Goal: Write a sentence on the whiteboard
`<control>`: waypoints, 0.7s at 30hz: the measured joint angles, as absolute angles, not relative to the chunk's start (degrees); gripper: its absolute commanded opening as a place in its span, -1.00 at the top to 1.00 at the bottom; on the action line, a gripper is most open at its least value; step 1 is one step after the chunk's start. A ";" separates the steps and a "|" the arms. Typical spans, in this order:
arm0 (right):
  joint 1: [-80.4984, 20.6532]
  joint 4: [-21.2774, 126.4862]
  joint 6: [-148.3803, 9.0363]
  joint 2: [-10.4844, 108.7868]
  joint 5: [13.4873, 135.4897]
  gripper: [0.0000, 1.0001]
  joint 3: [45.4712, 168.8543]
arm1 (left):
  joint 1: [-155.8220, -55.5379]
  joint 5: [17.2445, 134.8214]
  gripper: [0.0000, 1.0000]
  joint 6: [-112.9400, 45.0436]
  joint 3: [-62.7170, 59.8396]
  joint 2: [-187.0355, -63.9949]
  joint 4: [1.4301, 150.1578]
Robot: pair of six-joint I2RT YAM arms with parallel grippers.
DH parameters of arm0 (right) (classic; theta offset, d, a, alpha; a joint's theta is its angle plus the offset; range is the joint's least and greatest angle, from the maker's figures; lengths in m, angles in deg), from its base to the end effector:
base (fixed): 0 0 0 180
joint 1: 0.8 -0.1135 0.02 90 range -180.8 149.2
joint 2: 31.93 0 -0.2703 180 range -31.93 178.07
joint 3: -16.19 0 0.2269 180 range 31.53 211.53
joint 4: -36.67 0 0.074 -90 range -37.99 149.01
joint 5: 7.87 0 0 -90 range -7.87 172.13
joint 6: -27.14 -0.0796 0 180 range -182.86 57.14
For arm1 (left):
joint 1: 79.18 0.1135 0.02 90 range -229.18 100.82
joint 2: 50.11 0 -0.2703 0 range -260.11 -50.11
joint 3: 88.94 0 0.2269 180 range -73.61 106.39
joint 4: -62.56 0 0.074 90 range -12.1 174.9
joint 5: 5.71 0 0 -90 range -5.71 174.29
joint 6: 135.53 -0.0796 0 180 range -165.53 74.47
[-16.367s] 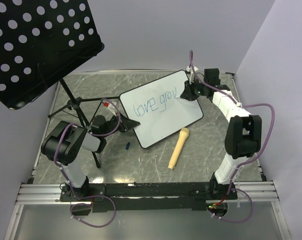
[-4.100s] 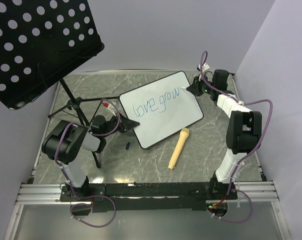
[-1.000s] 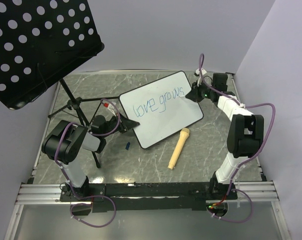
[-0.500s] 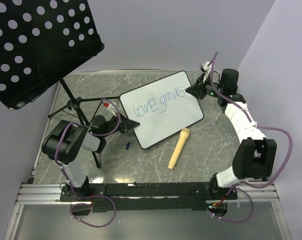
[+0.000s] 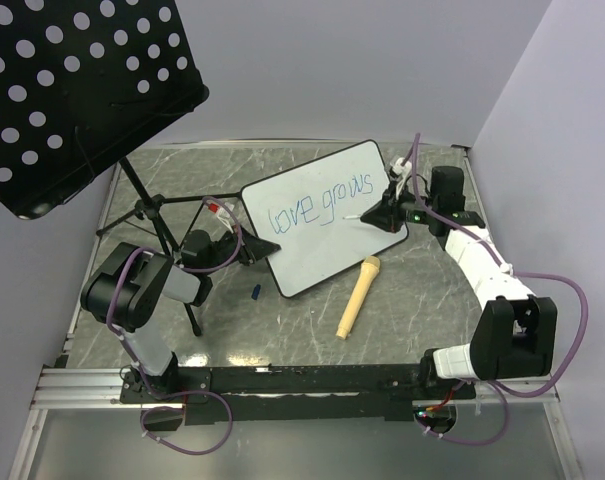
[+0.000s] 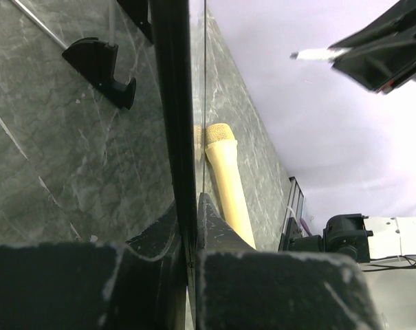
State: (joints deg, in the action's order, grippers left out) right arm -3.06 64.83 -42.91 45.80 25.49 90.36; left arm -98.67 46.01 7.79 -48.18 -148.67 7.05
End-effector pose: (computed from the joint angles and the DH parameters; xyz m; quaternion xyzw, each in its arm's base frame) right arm 0.2864 0.0778 0.3016 -0.3748 0.7100 0.3435 0.4873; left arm 0.2829 -0.1524 0.1833 0.0191 0.7179 -0.5787 0.3865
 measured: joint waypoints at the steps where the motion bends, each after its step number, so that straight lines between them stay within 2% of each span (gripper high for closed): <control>1: -3.06 64.96 -42.56 45.59 25.27 1.00 89.57 | -98.67 46.01 0.98 7.75 -48.18 -148.67 7.05; 21: -4.43 67.39 -39.42 46.05 26.56 1.00 87.65 | -98.73 46.16 0.98 8.25 -48.31 -148.61 7.05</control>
State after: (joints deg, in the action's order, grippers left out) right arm -4.43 67.39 -39.42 46.05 26.56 87.65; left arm -98.73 46.16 8.25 -48.31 -148.61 7.05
